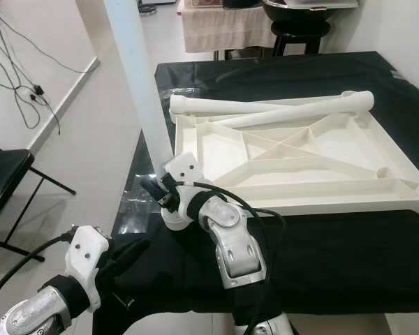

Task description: Building children table

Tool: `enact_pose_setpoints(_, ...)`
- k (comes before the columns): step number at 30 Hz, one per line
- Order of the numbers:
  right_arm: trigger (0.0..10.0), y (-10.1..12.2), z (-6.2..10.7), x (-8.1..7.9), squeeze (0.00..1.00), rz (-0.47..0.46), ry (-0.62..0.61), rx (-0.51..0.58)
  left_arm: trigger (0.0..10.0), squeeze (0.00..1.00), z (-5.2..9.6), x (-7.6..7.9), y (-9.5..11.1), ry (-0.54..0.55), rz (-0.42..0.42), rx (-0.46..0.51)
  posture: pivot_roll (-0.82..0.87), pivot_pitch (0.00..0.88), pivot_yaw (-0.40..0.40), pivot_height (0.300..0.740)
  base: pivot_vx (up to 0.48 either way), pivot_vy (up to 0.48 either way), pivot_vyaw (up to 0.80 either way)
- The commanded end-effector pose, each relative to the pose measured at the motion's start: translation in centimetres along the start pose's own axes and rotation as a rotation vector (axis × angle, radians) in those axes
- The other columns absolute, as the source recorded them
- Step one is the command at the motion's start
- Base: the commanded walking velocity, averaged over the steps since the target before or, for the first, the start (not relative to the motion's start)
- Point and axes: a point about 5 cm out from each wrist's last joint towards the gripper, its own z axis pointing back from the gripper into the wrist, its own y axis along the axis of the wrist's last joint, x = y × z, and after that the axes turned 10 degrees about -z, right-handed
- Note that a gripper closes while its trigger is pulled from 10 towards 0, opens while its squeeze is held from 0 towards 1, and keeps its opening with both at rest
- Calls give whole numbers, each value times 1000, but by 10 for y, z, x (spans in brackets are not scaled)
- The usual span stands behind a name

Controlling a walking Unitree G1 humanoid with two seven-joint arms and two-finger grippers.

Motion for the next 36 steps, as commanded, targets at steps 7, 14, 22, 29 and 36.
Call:
enact_pose_setpoints(7, 10000, -1, -3, 15, 306, 17, -93, -65, 10000, 0, 1, 0, -8, -4, -13, -41, 102, 84, 47, 740, 0, 0, 0)
enact_pose_setpoints(14, 10000, 2, -6, 13, 1000, -31, 47, -49, 10000, 0, 1, 1, -8, -5, -14, -39, 101, 92, 46, 740, 0, 0, 0)
enact_pose_setpoints(22, 10000, -1, -7, 17, 0, 3, 326, -106, 10000, 0, 0, 1, -6, -1, -14, -33, 105, 106, 46, 740, 0, 0, 0)
enact_pose_setpoints(29, 10000, -1, -10, 16, 0, 22, 359, -113, 10000, 0, 0, 0, -7, 5, -13, -35, 108, 108, 46, 740, 0, 0, 0)
enact_pose_setpoints(36, 10000, -4, -11, 16, 0, 24, 377, -116, 10000, 0, -1, 0, -7, 2, -14, -33, 102, 109, 54, 740, 0, 0, 0)
